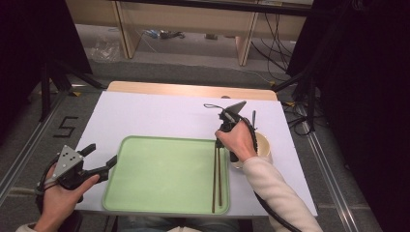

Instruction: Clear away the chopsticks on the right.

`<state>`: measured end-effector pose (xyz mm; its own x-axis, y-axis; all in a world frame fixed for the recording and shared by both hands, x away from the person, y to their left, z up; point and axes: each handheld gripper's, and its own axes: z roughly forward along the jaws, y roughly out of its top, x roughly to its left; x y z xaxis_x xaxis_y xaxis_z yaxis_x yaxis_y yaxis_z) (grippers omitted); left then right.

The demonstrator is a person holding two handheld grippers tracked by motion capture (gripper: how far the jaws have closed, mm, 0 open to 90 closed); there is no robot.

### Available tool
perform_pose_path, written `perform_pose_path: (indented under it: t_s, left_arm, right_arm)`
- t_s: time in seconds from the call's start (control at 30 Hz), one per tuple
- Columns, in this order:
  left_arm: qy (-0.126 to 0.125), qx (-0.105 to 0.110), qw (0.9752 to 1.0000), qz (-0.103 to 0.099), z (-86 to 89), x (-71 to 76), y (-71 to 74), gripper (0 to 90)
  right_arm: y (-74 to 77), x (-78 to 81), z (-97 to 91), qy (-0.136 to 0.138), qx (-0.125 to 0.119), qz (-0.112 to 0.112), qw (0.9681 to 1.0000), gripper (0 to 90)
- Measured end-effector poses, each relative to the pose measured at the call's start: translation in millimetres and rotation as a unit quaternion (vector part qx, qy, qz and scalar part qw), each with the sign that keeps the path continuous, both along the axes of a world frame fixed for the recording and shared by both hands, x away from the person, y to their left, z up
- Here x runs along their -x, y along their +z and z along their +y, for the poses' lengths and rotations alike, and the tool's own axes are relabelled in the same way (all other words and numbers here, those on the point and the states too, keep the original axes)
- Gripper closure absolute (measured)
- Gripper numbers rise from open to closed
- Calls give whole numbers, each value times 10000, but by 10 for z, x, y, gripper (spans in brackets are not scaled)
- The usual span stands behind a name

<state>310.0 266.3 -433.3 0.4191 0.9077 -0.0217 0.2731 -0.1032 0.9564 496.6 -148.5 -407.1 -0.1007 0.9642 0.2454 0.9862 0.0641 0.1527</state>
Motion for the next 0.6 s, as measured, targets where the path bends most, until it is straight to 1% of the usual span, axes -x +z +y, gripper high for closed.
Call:
perform_pose_path:
  t_s: [0.03,0.07,0.1,0.13,0.17,0.2,0.23,0.27,0.3,0.33,0.37,0.4,0.43,0.47,0.5,0.53,0.6]
  left_arm:
    - [-1,2,10000,0,0,0,0,172]
    - [-1,2,10000,0,0,0,0,172]
    - [-3,-2,10000,2,0,0,0,172]
    - [-3,-2,10000,2,0,0,0,172]
    - [-3,-4,10000,2,-1,-1,-1,172]
    - [1,-2,10000,-1,-1,0,1,172]
    - [1,-3,10000,-1,-1,0,1,172]
    - [1,-3,10000,-1,-1,0,1,172]
    - [1,0,10000,1,0,0,0,172]
    - [-1,-3,10000,2,0,0,0,172]
    - [-2,-1,10000,1,0,0,0,172]
    - [-1,-2,10000,1,0,1,0,172]
    - [0,-1,10000,0,0,0,0,172]
    - [-2,5,10000,-2,1,-1,-1,172]
    - [-2,5,10000,-2,1,-1,-1,172]
    - [-2,-5,10000,6,1,-1,-2,172]
    - [-6,-7,10000,3,-1,0,-2,172]
  right_arm:
    - [-17,3,4,-41,-35,-31,10000,872]
    - [-26,3,-3,41,26,-57,10000,872]
    - [-22,8,12,-102,-14,71,9999,872]
    - [-22,8,12,-102,-14,71,9999,872]
    - [-24,19,37,-275,-7,197,9994,872]
    - [-21,18,40,-263,-7,269,9993,872]
    - [-43,15,17,-96,7,187,9998,872]
    - [-90,17,-7,37,62,26,10000,871]
    - [-78,19,5,-13,51,170,9998,871]
    - [-91,12,10,-36,28,137,9999,871]
    - [-89,22,6,-16,133,245,9996,871]
    - [-132,0,-16,130,62,34,9999,871]
    - [-122,9,-3,5,93,263,9996,871]
    - [-128,13,2,-57,96,279,9995,871]
    - [-157,6,-15,44,96,159,9998,871]
    - [-135,9,19,-229,50,397,9989,871]
    - [-181,21,-6,-67,151,208,9996,871]
